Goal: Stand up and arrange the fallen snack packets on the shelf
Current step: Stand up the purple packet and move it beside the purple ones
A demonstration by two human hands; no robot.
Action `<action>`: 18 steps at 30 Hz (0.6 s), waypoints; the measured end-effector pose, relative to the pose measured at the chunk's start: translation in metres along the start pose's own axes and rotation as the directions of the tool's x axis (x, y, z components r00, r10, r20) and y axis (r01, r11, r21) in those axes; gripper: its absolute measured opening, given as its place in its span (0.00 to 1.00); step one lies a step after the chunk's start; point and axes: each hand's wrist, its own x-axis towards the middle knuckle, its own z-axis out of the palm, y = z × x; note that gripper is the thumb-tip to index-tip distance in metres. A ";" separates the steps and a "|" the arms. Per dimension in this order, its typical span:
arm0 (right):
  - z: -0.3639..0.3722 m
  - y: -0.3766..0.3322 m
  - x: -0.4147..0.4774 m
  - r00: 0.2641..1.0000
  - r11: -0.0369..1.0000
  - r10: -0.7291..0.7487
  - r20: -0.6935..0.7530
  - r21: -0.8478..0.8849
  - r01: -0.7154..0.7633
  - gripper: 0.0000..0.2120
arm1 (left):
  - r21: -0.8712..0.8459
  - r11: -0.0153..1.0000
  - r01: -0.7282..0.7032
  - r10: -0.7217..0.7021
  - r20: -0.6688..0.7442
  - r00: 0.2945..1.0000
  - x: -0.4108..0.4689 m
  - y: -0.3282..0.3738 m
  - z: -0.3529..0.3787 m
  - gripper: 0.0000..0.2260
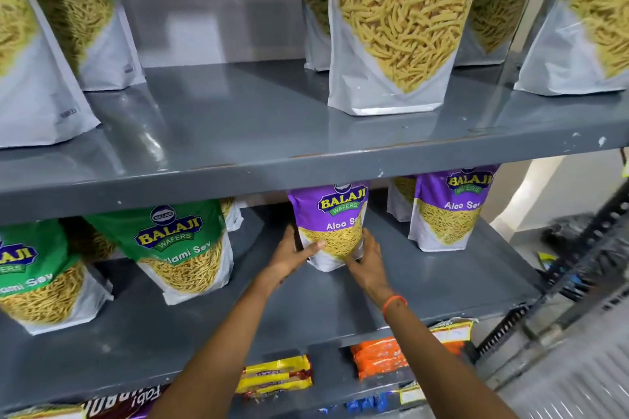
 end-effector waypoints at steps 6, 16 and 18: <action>-0.032 -0.005 0.000 0.862 0.925 -0.364 -0.353 -0.246 0.289 0.33 | 0.653 0.726 -0.214 0.526 -0.327 0.785 -0.036 0.025 0.061 0.37; -0.162 0.064 0.063 0.898 0.973 -0.204 -0.390 -0.181 0.142 0.44 | 0.280 0.909 -0.309 0.372 -0.207 0.905 0.023 0.048 0.209 0.40; -0.182 0.086 0.084 0.969 0.998 -0.063 -0.240 -0.040 0.055 0.52 | 0.102 0.985 -0.142 0.158 -0.173 0.972 0.054 0.035 0.216 0.46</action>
